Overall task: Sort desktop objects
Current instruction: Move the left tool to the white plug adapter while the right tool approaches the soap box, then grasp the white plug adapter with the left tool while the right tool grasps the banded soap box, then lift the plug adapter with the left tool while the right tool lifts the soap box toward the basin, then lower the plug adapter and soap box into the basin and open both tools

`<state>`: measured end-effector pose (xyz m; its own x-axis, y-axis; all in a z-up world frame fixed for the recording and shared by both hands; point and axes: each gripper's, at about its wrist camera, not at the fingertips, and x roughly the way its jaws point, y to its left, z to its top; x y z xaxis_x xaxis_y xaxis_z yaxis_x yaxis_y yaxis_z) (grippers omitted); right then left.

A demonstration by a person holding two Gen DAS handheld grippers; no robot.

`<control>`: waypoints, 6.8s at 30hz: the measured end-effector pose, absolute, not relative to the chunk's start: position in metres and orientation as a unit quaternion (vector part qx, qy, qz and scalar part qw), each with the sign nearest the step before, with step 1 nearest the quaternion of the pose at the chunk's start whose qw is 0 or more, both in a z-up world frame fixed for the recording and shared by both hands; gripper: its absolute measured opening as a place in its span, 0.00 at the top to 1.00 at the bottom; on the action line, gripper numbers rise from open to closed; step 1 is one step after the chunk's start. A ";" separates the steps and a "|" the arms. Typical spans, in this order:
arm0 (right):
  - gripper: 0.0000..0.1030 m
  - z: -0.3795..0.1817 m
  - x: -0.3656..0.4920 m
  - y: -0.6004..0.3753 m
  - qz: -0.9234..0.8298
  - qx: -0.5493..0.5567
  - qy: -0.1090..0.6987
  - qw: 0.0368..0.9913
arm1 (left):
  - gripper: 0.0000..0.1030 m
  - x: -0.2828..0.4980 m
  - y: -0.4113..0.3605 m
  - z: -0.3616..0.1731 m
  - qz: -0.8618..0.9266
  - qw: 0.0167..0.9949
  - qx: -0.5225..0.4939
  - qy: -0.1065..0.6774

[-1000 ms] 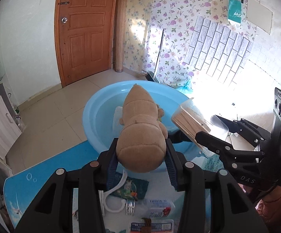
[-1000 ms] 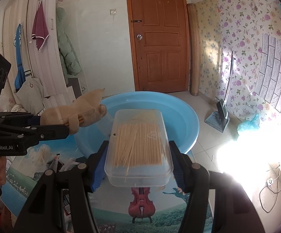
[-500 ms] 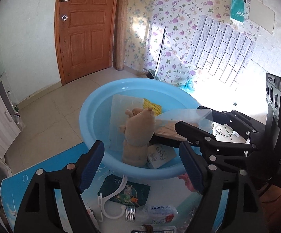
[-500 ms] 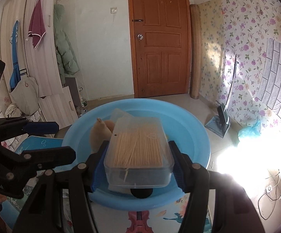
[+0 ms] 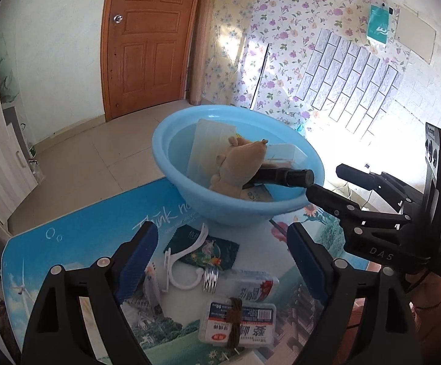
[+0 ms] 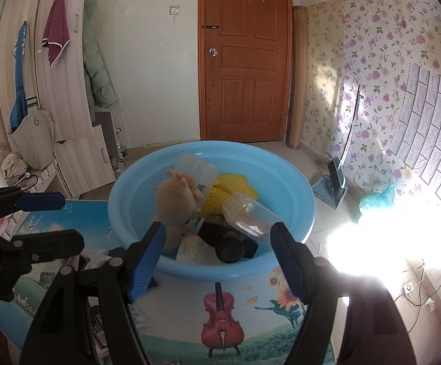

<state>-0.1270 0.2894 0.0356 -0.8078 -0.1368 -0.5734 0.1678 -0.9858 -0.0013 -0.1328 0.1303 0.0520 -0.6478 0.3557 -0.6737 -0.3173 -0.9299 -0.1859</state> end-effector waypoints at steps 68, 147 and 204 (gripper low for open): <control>0.08 -0.031 -0.030 0.232 -0.898 0.402 0.036 0.175 | 0.04 -0.012 0.073 -0.033 0.877 0.149 -0.453 -0.057; 0.46 -0.055 -0.042 0.216 -0.870 0.429 0.070 0.234 | 0.58 -0.034 0.104 -0.043 0.878 0.145 -0.456 0.010; 0.48 0.057 -0.134 0.317 -0.941 0.283 -0.031 0.183 | 0.63 -0.177 0.169 0.068 0.917 0.181 -0.356 0.020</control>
